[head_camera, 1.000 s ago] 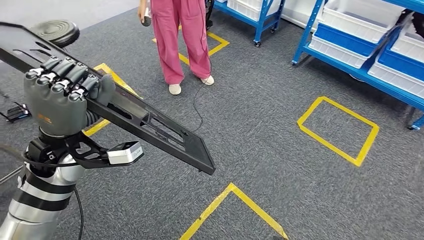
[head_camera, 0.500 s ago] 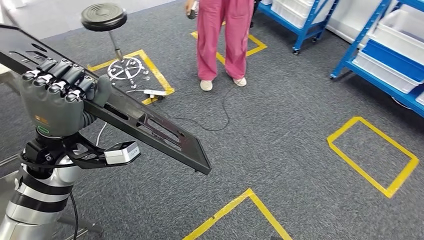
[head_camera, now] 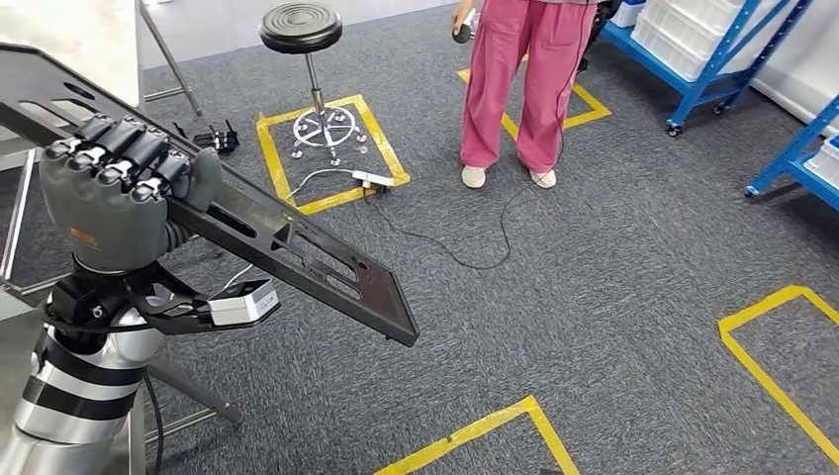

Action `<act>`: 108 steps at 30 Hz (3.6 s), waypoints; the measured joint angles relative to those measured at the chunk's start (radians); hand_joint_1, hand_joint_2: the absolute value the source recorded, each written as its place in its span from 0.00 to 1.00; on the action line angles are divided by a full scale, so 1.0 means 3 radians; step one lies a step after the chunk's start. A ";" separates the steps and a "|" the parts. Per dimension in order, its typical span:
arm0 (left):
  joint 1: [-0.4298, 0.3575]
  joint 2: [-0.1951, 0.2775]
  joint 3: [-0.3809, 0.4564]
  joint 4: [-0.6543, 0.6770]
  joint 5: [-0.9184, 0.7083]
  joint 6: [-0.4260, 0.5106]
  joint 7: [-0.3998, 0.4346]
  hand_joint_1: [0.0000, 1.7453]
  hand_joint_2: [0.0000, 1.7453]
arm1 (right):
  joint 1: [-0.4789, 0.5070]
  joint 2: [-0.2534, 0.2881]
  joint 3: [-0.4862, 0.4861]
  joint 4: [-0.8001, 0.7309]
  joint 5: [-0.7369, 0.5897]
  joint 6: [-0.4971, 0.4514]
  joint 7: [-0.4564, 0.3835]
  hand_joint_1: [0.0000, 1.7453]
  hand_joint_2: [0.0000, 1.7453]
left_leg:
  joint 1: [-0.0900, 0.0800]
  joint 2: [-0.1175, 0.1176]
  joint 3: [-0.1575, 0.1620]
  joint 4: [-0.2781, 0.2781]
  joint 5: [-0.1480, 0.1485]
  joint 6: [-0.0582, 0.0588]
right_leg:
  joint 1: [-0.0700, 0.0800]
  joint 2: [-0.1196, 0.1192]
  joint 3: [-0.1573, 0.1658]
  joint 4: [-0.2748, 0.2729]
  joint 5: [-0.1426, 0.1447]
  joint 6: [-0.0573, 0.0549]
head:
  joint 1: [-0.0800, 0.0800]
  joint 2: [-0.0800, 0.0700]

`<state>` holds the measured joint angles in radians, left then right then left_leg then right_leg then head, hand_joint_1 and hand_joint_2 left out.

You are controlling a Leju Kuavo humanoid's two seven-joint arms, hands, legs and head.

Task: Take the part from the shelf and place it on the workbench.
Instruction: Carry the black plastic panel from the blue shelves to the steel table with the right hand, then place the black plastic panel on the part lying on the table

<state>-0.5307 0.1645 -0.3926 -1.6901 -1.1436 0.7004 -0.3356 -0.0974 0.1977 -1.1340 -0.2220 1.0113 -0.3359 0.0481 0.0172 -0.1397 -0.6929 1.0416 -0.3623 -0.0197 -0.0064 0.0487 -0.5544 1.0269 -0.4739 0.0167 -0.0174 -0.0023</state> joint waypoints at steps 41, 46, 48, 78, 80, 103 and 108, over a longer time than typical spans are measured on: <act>-0.0041 0.0014 -0.0037 0.0029 0.0030 -0.0045 0.0037 1.00 1.00 | 0.0026 -0.0006 0.0000 0.0000 0.0065 -0.0047 0.0093 0.00 0.00 | -0.0033 0.0645 0.0104 0.0207 -0.0210 0.0002 | 0.0016 -0.0499 -0.0059 0.0021 0.0031 -0.0018 | -0.0008 0.0000; -0.0089 0.0015 -0.0046 0.0035 0.0035 -0.0072 0.0049 1.00 1.00 | 0.0010 -0.0004 0.0003 0.0001 0.0071 -0.0045 0.0097 0.00 0.00 | -0.0051 0.0567 0.0142 0.0045 -0.0166 0.0113 | 0.0039 -0.0582 -0.0074 0.0053 -0.0008 0.0042 | 0.0008 0.0000; -0.0114 0.0009 -0.0049 0.0036 0.0035 -0.0073 0.0053 1.00 1.00 | 0.0010 0.0000 0.0004 0.0001 0.0071 -0.0044 0.0098 0.00 0.00 | -0.0027 0.0487 0.0137 0.0028 -0.0142 0.0159 | 0.0019 -0.0384 -0.0182 0.0275 -0.0123 0.0052 | 0.0016 0.0000; -0.0143 0.0033 -0.0049 0.0064 0.0038 -0.0084 0.0081 1.00 1.00 | 0.0007 0.0024 0.0032 0.0003 0.0088 -0.0018 0.0102 0.00 0.00 | -0.0046 0.0510 0.0122 0.0025 -0.0142 0.0163 | 0.0026 -0.0460 -0.0098 0.0178 -0.0111 0.0064 | 0.0000 0.0000; -0.0152 0.0026 -0.0052 0.0065 0.0036 -0.0094 0.0086 1.00 1.00 | 0.0009 0.0025 0.0033 0.0003 0.0088 -0.0017 0.0102 0.00 0.00 | -0.0028 0.0428 0.0111 0.0018 -0.0125 0.0190 | 0.0011 -0.0243 -0.0297 0.0572 -0.0275 0.0060 | 0.0007 0.0000; -0.0186 0.0045 -0.0055 0.0093 0.0016 -0.0170 0.0147 1.00 1.00 | 0.0021 0.0054 0.0039 0.0006 0.0126 0.0013 0.0106 0.00 0.00 | -0.0064 0.0696 0.0107 0.0122 -0.0188 0.0067 | 0.0016 -0.0502 -0.0048 0.0029 0.0003 -0.0008 | -0.0036 0.0000; -0.0215 0.0050 -0.0056 0.0096 0.0012 -0.0177 0.0151 1.00 1.00 | 0.0007 0.0055 0.0043 0.0006 0.0124 0.0013 0.0106 0.00 0.00 | -0.0063 0.0543 0.0126 0.0018 -0.0156 0.0169 | 0.0031 -0.0489 -0.0069 0.0095 -0.0067 0.0056 | -0.0027 0.0000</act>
<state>-0.5951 0.1796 -0.4093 -1.6614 -1.1399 0.6473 -0.2902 -0.0953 0.2141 -1.1212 -0.2201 1.0484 -0.3321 0.0797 -0.0016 0.0233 -0.6552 1.0471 -0.4091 0.0309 0.0029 -0.0981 -0.5750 1.0555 -0.4939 0.0336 -0.0256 -0.0023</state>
